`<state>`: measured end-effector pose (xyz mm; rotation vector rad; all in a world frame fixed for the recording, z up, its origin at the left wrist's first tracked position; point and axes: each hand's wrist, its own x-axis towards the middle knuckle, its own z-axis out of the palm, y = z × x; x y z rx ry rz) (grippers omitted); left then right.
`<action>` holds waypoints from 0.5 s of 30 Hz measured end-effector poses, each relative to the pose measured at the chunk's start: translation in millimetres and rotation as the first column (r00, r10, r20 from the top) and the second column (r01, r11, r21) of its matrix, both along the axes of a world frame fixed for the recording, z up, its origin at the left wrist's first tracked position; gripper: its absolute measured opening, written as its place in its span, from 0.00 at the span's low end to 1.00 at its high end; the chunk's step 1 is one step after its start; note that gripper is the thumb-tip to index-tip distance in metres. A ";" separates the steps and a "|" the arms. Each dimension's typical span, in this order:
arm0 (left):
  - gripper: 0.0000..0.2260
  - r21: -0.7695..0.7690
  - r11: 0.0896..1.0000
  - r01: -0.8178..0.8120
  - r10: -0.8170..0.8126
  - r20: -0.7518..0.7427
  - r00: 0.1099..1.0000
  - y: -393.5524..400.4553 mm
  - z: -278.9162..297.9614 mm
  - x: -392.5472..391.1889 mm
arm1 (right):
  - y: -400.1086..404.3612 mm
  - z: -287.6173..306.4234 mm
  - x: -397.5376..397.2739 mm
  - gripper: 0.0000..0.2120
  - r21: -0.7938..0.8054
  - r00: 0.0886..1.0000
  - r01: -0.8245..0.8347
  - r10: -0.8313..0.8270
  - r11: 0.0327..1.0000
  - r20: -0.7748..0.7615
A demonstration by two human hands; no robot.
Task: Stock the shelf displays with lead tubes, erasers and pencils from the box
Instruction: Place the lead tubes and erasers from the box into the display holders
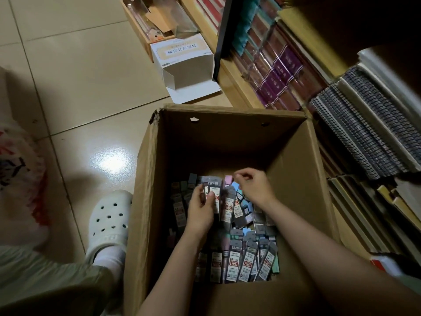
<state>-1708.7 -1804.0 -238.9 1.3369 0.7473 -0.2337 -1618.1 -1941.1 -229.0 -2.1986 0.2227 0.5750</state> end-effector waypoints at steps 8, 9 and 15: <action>0.13 0.042 0.999 -0.025 0.026 -0.030 0.999 3.1 -7.9 -0.7 | 25.6 -22.8 14.7 0.17 -0.382 0.986 -0.166 0.162 0.909 -0.042; 0.13 0.043 0.999 -0.011 0.013 -0.032 0.999 2.6 -7.9 -2.0 | 27.8 -25.8 15.3 0.15 -0.375 0.990 -0.140 0.131 0.916 -0.048; 0.13 0.034 0.999 -0.003 0.004 -0.039 0.999 2.2 -6.4 -4.1 | 17.7 -10.3 31.2 0.05 -0.164 0.993 0.102 -0.092 0.981 0.073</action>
